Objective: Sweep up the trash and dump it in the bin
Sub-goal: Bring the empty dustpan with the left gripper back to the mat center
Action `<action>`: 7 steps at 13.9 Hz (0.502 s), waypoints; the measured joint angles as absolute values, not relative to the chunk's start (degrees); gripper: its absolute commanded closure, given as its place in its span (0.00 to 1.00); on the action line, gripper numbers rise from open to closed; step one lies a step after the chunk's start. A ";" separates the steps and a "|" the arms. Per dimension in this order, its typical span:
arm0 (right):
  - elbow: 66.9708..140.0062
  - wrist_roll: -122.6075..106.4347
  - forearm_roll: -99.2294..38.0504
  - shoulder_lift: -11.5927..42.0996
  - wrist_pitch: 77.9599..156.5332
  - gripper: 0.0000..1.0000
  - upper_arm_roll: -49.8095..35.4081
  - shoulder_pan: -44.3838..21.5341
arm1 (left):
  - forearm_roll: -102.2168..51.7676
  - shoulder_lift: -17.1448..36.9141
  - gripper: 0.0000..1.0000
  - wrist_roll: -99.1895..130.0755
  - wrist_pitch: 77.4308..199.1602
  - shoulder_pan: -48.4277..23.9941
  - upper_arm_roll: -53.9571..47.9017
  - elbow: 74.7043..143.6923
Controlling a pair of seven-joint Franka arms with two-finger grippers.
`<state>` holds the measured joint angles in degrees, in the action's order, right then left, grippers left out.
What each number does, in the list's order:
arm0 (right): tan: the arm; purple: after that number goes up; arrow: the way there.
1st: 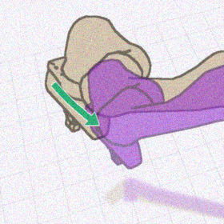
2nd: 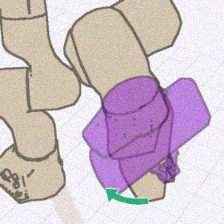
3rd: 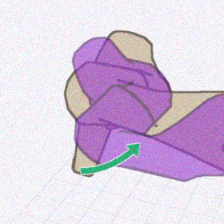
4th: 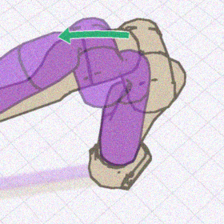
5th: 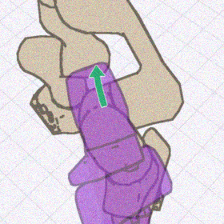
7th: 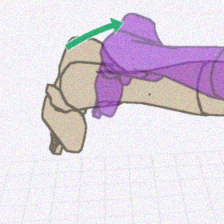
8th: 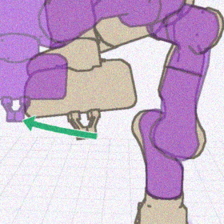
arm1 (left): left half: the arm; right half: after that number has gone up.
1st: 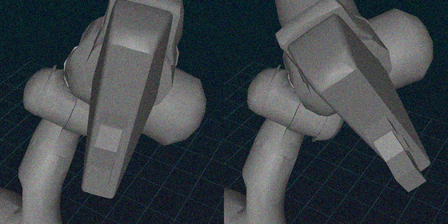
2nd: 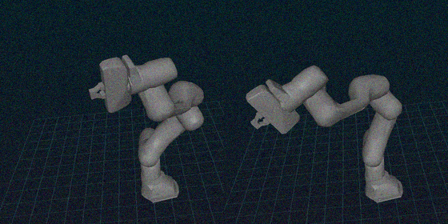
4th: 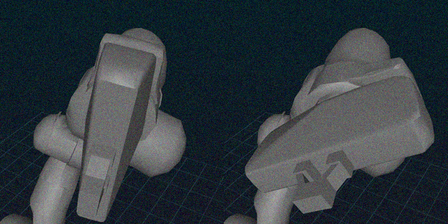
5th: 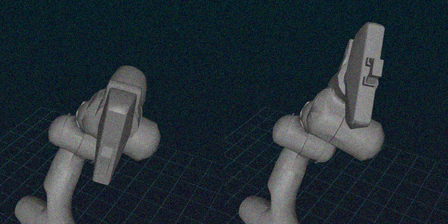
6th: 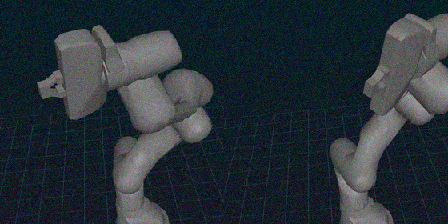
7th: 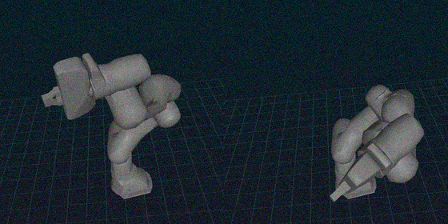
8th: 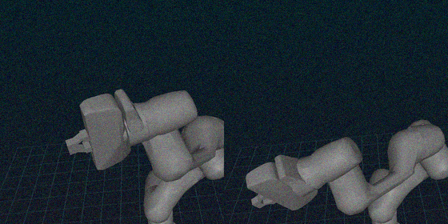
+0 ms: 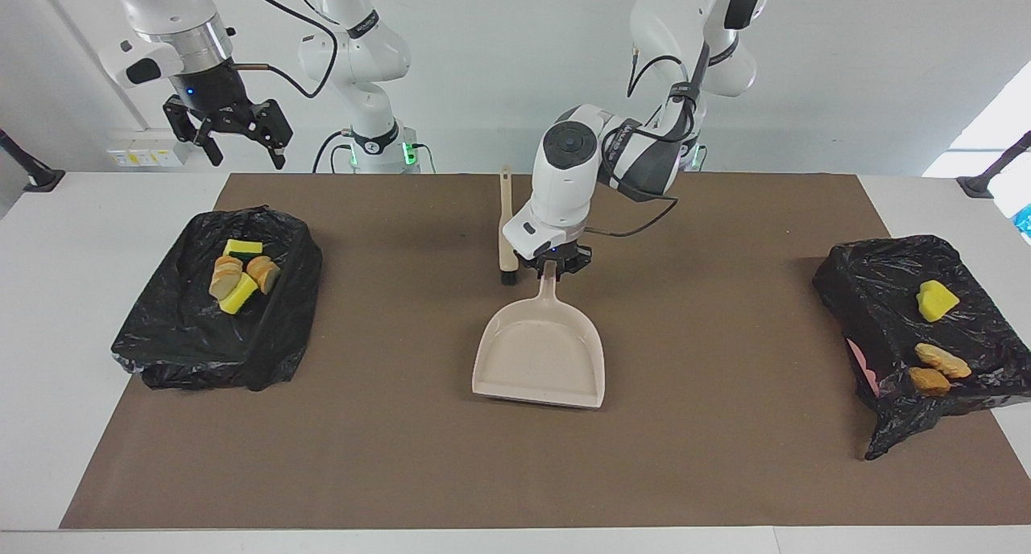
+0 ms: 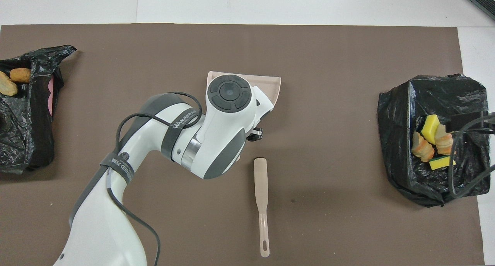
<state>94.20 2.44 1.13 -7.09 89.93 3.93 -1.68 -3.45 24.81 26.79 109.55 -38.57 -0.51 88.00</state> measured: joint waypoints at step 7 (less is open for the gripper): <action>94.14 2.44 1.13 -7.09 89.93 0.00 3.52 -1.88 | -3.40 30.82 0.00 28.66 113.97 -39.25 0.40 82.81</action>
<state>94.14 2.44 1.13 -7.09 89.93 3.52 -1.88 -3.40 30.82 28.66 113.97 -39.25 0.40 82.81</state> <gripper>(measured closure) 0.000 0.617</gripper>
